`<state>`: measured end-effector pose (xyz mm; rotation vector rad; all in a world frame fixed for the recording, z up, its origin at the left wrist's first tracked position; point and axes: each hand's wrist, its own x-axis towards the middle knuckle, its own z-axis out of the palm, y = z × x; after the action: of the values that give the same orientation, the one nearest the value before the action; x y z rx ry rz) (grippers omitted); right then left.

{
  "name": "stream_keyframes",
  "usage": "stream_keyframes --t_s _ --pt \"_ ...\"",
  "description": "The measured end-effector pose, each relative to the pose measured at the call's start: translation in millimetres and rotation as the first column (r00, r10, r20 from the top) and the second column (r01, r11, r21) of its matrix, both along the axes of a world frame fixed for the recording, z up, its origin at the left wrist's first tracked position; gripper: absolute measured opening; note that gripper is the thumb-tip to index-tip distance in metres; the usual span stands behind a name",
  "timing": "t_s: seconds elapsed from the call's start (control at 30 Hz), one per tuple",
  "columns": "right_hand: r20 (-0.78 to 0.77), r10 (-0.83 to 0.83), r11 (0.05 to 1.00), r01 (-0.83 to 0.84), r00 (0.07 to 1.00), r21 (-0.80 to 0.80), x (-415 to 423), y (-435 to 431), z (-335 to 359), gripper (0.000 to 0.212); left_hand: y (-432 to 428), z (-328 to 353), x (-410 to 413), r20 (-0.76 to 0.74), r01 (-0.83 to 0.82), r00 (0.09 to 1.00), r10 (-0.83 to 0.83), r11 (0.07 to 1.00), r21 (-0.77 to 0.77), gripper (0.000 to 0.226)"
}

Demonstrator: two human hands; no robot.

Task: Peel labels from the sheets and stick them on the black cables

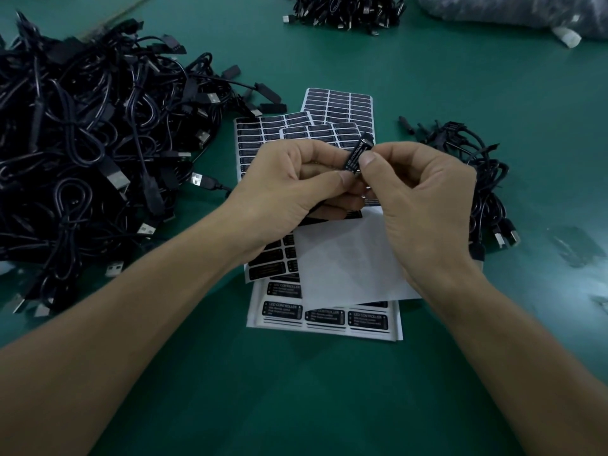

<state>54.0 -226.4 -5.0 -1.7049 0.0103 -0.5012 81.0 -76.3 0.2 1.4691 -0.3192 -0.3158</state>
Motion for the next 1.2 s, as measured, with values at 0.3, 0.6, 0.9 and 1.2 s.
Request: stream_keyframes --t_s 0.3,0.6,0.9,1.2 --pt "0.018 -0.003 1.0 0.003 1.0 0.016 -0.5 0.7 0.4 0.011 0.5 0.4 -0.1 -0.007 0.006 1.0 -0.006 1.0 -0.011 0.01" --pt "0.031 -0.036 0.999 0.036 0.999 0.005 -0.7 2.1 -1.4 0.009 0.6 0.4 -0.5 0.0 0.018 1.0 -0.018 1.0 0.018 0.016" --pt "0.043 -0.045 0.999 0.045 0.998 0.001 -1.1 4.0 -3.0 0.01 1.1 1.5 -1.2 0.024 0.027 0.999 -0.028 0.999 0.044 0.011" --pt "0.059 -0.038 0.999 0.037 0.998 0.02 -2.4 4.6 -2.8 0.01 -1.0 2.5 -3.8 0.003 -0.009 1.0 0.009 1.0 -0.013 0.012"
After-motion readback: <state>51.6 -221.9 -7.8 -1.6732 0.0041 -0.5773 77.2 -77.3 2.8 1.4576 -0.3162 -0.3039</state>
